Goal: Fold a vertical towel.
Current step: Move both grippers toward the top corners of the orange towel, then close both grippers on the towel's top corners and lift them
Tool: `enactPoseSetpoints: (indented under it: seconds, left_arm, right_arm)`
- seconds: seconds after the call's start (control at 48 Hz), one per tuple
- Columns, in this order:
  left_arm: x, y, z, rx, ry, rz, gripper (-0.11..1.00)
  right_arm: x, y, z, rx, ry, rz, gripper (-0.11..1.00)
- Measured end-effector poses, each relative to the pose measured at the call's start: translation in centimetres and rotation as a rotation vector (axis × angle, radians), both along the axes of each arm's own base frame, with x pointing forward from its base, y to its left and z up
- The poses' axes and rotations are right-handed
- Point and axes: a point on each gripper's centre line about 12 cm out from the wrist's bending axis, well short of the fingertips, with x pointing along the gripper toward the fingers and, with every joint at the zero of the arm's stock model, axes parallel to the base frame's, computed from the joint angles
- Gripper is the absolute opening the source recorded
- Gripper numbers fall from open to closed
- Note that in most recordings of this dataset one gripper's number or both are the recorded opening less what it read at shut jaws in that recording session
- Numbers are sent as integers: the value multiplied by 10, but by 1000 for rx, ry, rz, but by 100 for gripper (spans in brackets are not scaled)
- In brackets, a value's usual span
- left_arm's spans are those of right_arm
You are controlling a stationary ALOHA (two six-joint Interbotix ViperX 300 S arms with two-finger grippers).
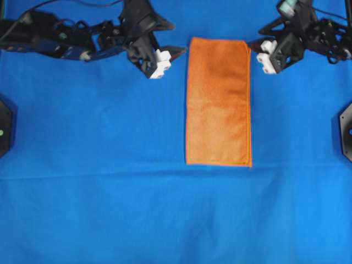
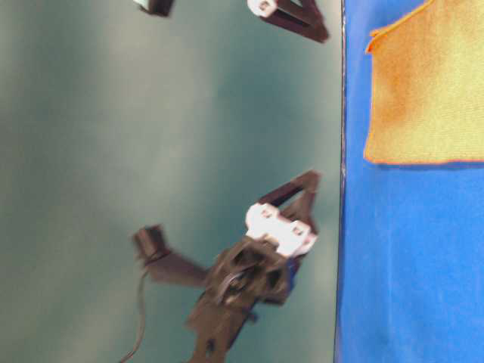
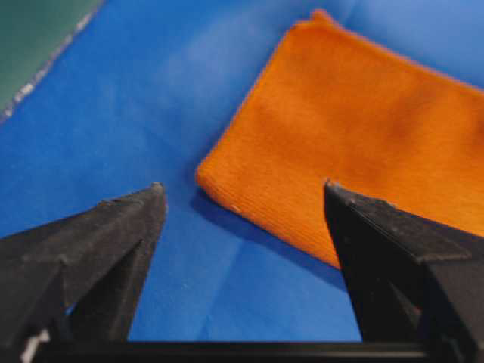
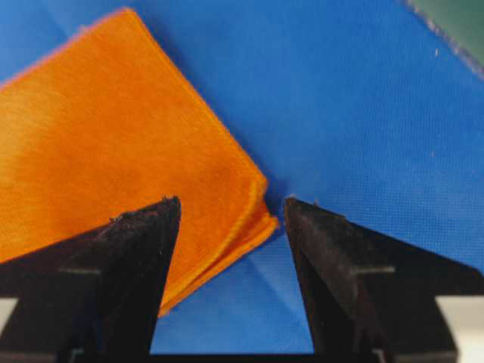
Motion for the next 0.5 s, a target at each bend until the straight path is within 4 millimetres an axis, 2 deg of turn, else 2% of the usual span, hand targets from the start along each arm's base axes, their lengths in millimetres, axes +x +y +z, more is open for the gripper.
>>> enactPoseSetpoints:
  seconds: [0.146,0.271,0.5]
  left_arm:
    - [14,8,-20,-10,24,3,80]
    - [25,13,-28,-10,28,6,79]
    - [35,18,-54,-23,59,6,78]
  right_arm:
    - [7,-8,-15,9,18,-8,60]
    - [11,-14,-28,24,40,-15,61]
    - [13,-21,-48,56,83,-29,60]
